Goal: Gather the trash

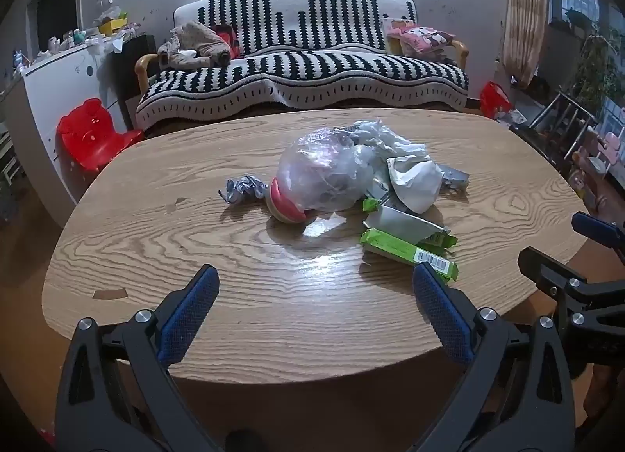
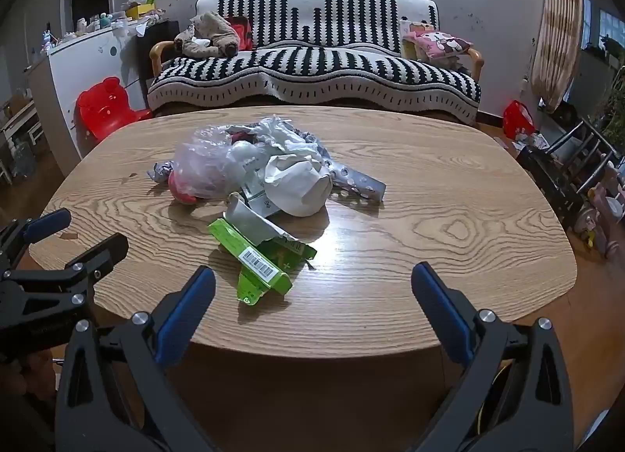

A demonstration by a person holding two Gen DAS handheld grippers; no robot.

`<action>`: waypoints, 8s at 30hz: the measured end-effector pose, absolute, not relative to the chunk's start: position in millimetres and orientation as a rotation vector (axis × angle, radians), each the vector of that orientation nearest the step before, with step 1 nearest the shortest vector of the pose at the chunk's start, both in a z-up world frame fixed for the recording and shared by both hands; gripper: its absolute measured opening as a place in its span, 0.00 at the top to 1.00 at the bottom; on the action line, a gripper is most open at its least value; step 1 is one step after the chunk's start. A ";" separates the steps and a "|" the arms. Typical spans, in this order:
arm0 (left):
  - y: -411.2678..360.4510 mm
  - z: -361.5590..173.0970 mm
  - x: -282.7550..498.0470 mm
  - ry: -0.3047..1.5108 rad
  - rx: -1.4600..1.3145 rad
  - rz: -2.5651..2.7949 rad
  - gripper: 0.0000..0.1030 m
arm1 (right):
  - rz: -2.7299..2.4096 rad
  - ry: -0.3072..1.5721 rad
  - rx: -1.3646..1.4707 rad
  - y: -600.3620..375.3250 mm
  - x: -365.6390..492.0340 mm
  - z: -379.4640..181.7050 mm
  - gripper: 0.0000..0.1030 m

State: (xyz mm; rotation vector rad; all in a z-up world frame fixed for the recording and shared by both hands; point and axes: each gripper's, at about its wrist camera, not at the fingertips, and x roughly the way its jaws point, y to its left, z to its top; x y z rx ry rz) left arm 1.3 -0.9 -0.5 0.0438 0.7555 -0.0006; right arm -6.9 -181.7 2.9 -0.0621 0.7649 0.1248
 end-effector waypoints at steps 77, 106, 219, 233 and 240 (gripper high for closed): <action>11.7 -9.7 3.5 0.780 0.021 -0.036 0.06 | 0.217 0.754 -0.057 -173.7 -5.2 1.3 0.05; 104.8 -98.9 209.8 0.913 0.096 -0.180 0.08 | 0.465 0.952 -0.222 -123.2 115.1 -107.4 0.21; -99.1 11.6 54.7 0.900 -0.021 -0.308 0.09 | -0.051 0.833 0.186 -310.1 25.0 23.6 0.07; 5.6 10.5 70.9 0.832 -0.061 -0.154 0.09 | 0.156 0.828 0.105 -228.4 77.6 10.2 0.07; 54.6 -13.3 99.0 0.853 -0.038 -0.106 0.08 | 0.186 0.862 0.115 -228.0 94.4 -7.9 0.07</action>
